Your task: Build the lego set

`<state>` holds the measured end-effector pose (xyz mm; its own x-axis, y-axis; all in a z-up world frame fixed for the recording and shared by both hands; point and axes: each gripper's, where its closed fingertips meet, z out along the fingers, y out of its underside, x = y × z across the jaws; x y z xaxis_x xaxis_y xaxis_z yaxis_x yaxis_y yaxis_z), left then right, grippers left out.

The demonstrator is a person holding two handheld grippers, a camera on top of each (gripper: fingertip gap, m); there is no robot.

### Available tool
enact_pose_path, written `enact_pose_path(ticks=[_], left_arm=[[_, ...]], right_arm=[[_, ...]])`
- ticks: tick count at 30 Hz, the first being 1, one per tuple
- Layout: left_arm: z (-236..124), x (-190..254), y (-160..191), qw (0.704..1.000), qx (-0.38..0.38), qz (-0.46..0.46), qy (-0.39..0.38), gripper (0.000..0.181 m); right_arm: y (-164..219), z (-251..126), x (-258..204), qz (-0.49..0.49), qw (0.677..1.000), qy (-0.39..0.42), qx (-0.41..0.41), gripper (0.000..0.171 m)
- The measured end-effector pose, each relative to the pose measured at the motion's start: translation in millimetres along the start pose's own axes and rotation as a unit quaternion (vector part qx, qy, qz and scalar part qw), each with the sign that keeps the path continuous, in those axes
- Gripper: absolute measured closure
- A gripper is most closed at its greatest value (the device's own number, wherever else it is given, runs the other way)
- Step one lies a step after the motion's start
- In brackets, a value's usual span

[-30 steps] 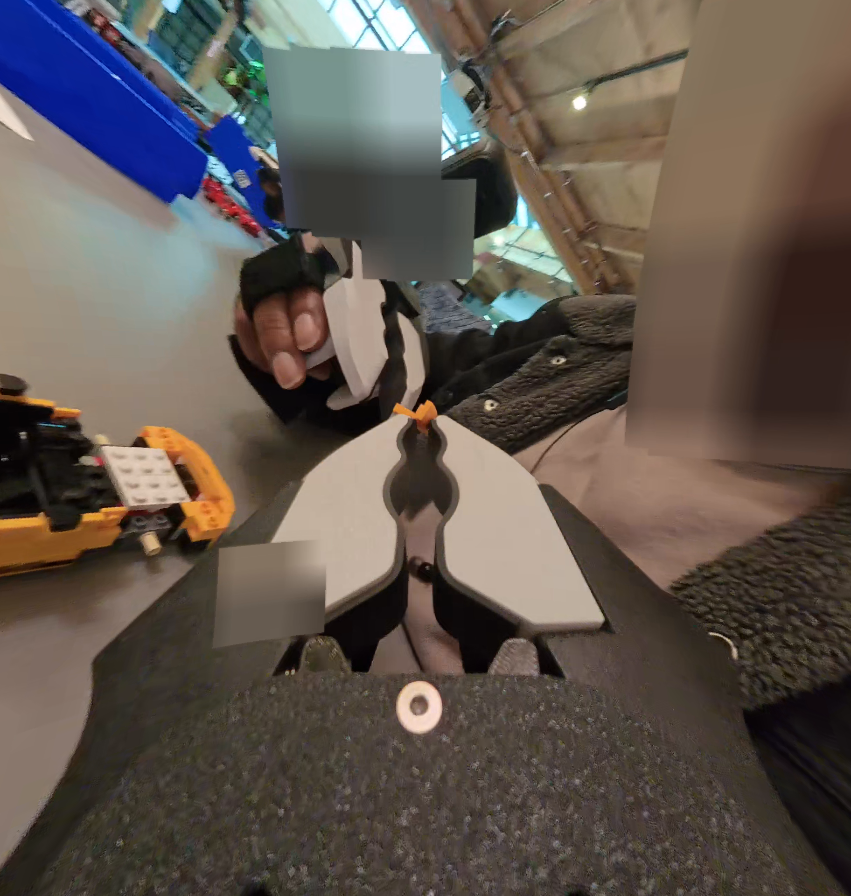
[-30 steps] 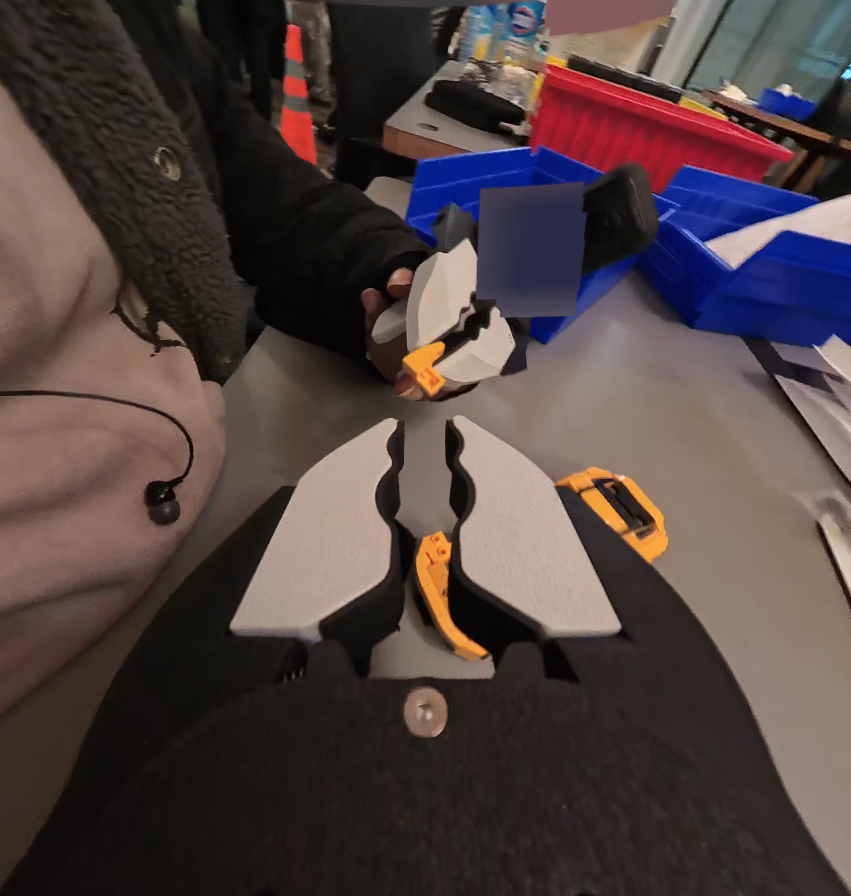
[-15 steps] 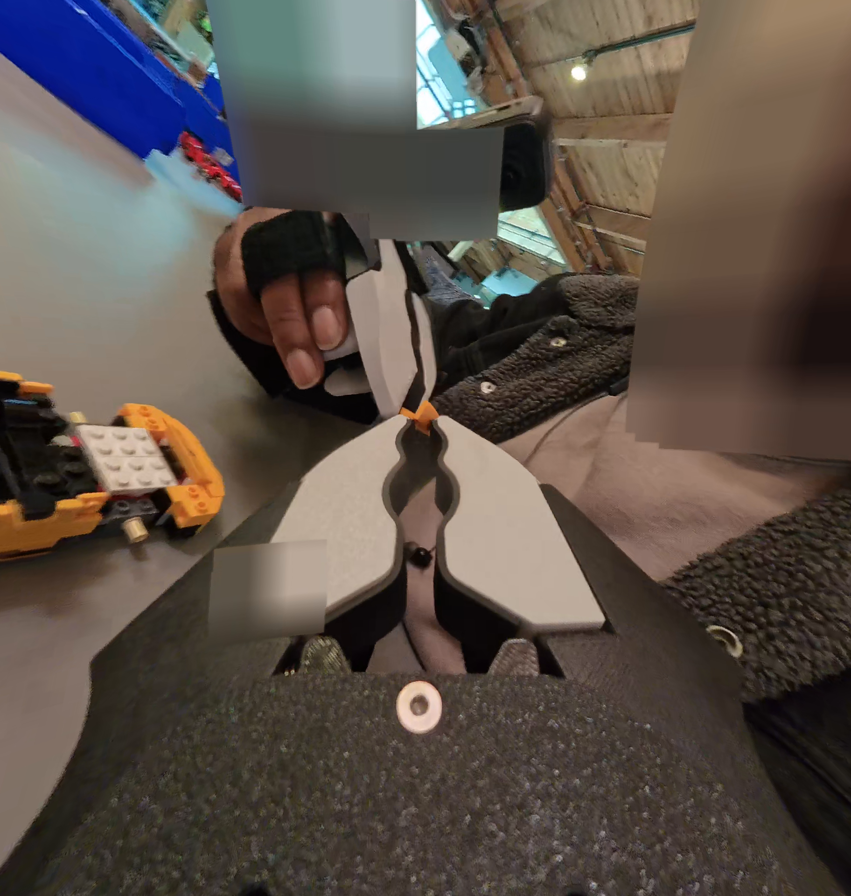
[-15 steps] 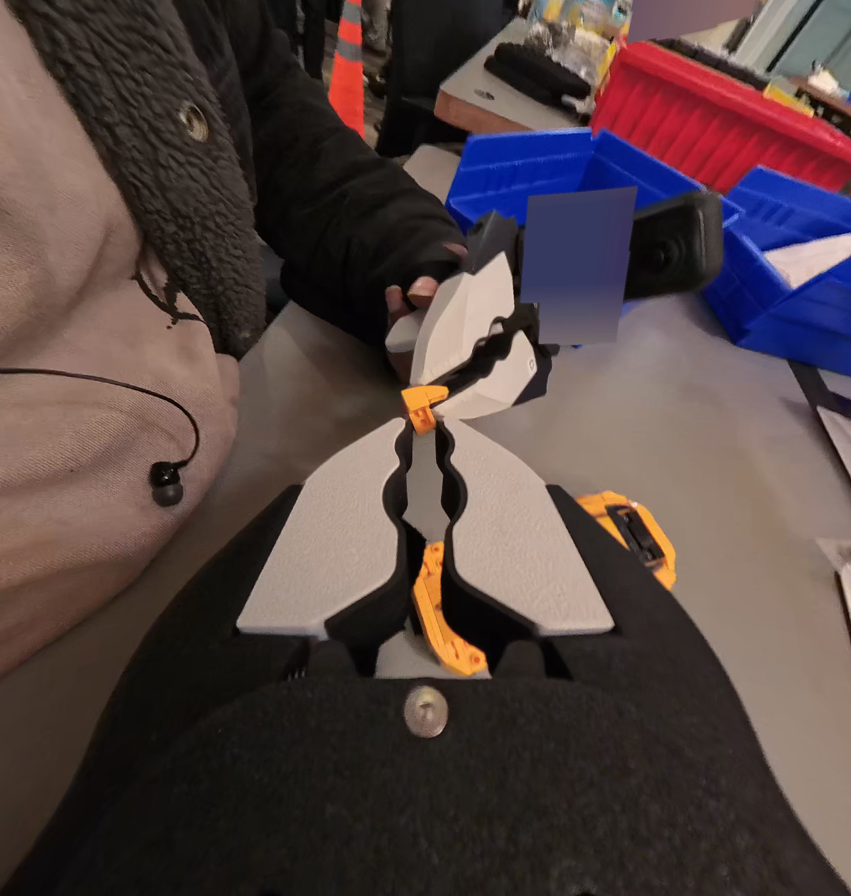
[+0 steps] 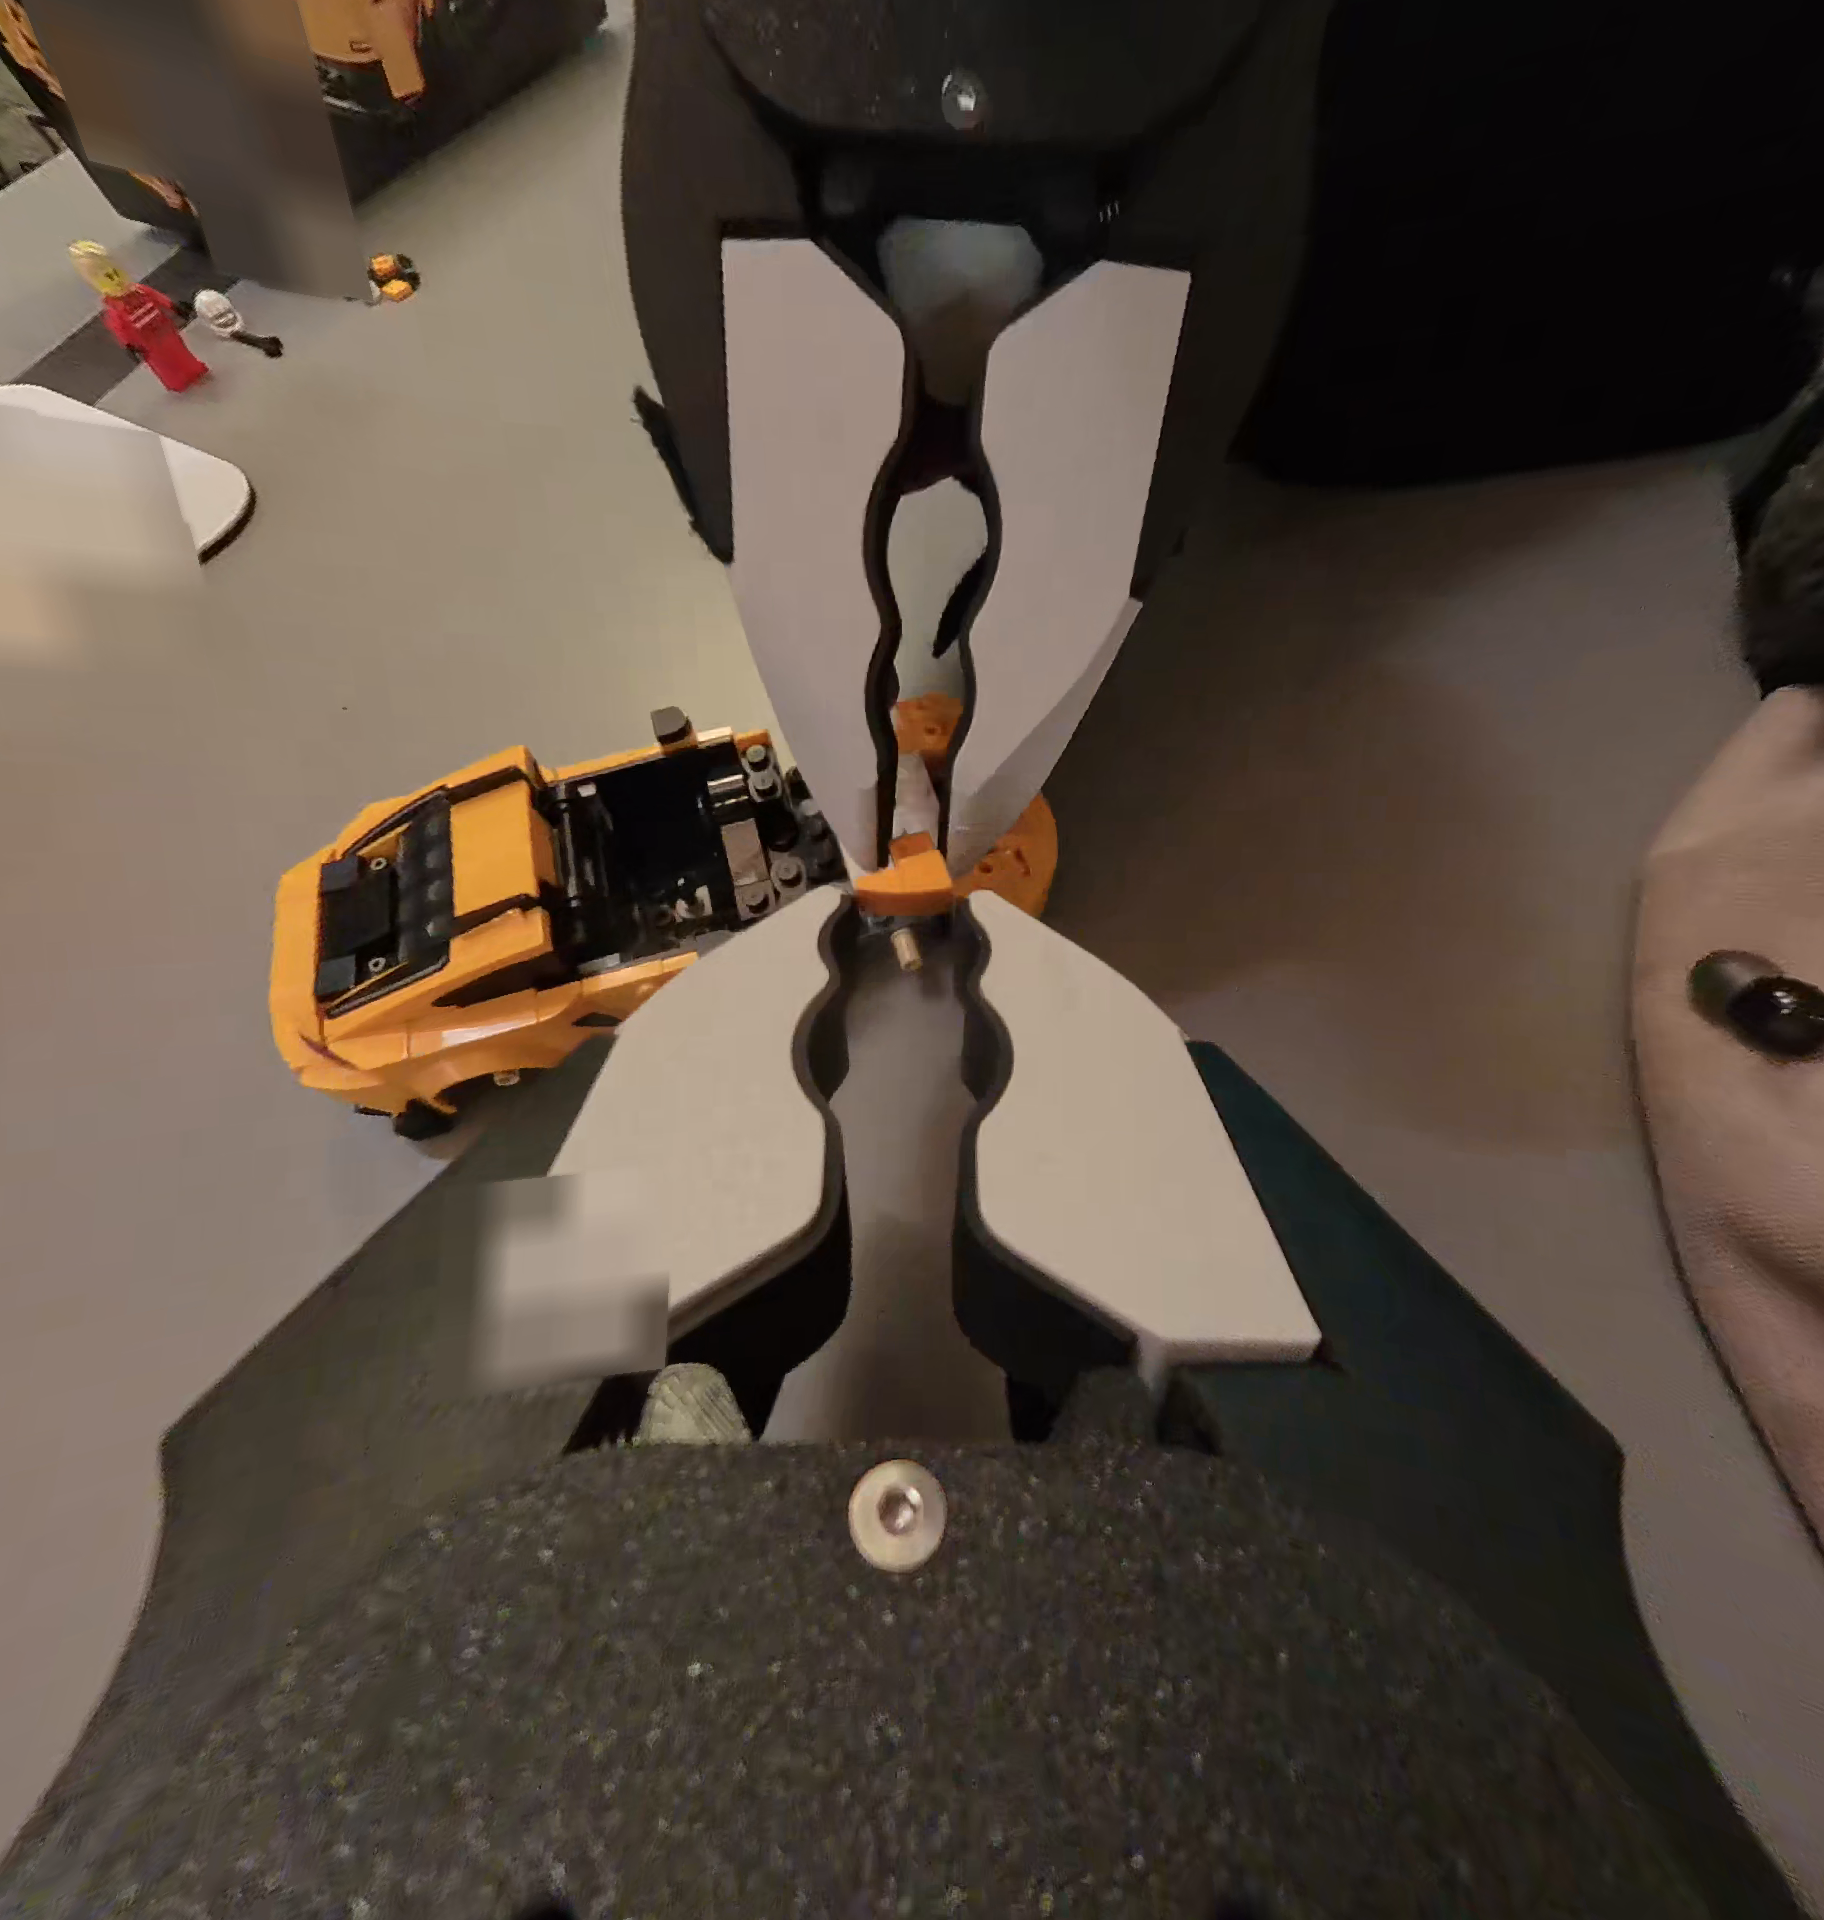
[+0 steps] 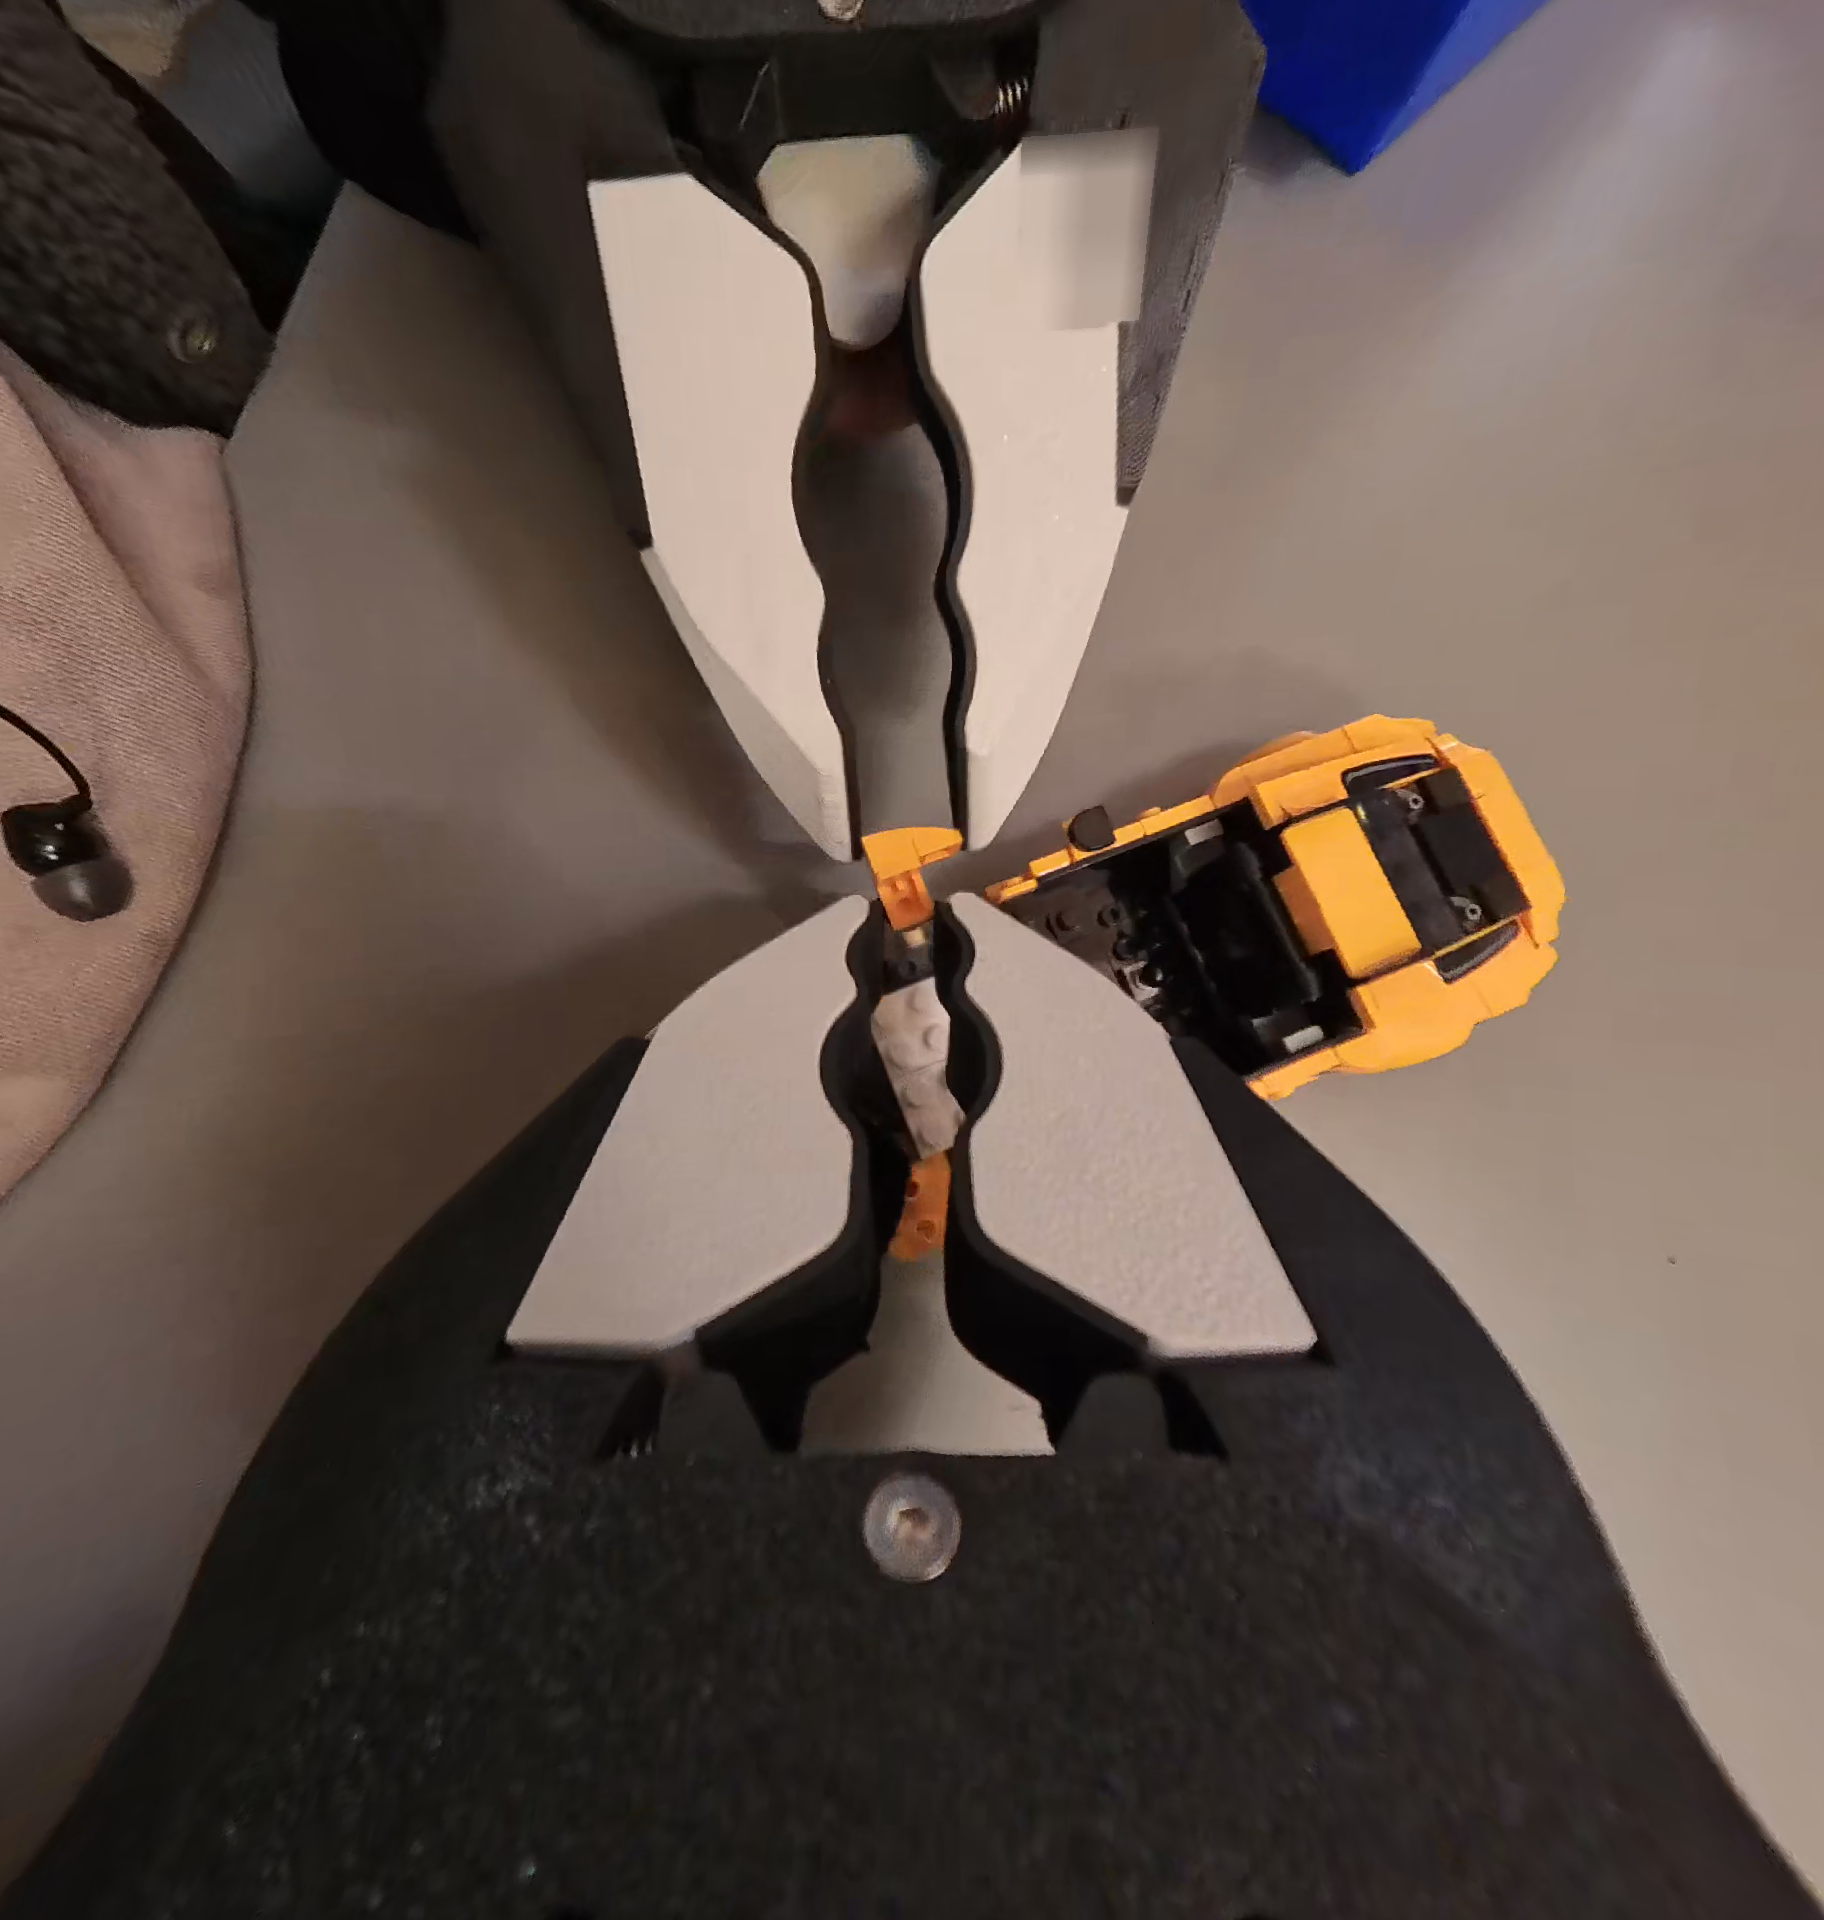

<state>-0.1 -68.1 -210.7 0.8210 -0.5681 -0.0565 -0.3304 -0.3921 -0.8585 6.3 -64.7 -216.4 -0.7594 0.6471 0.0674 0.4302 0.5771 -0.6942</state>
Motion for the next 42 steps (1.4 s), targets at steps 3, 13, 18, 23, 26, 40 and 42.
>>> enact_pose_path(ticks=[3,13,18,23,26,40,42], left_arm=[[2,-3,3,1.0,-0.011,-0.004,-0.006,0.165],[8,-11,14,0.997,-0.055,-0.025,-0.038,0.166],[8,-13,16,0.996,-0.062,-0.035,-0.045,0.166],[9,-14,18,0.995,-0.068,-0.047,-0.051,0.166],[10,-14,18,0.995,-0.07,-0.048,-0.053,0.166],[13,-15,18,0.993,-0.071,-0.064,-0.067,0.17],[13,-16,18,0.993,-0.07,-0.065,-0.067,0.17]], right_arm=[[2,3,3,-0.003,1.0,-0.007,-0.012,0.163],[8,10,12,0.009,0.998,-0.008,-0.056,0.162],[10,4,15,0.008,0.998,0.005,-0.064,0.158],[6,2,22,-0.015,0.998,0.031,-0.056,0.154],[9,6,23,-0.024,0.997,0.037,-0.065,0.154],[10,8,25,0.017,0.994,0.074,-0.074,0.15],[10,8,24,0.03,0.992,0.094,-0.074,0.147]])
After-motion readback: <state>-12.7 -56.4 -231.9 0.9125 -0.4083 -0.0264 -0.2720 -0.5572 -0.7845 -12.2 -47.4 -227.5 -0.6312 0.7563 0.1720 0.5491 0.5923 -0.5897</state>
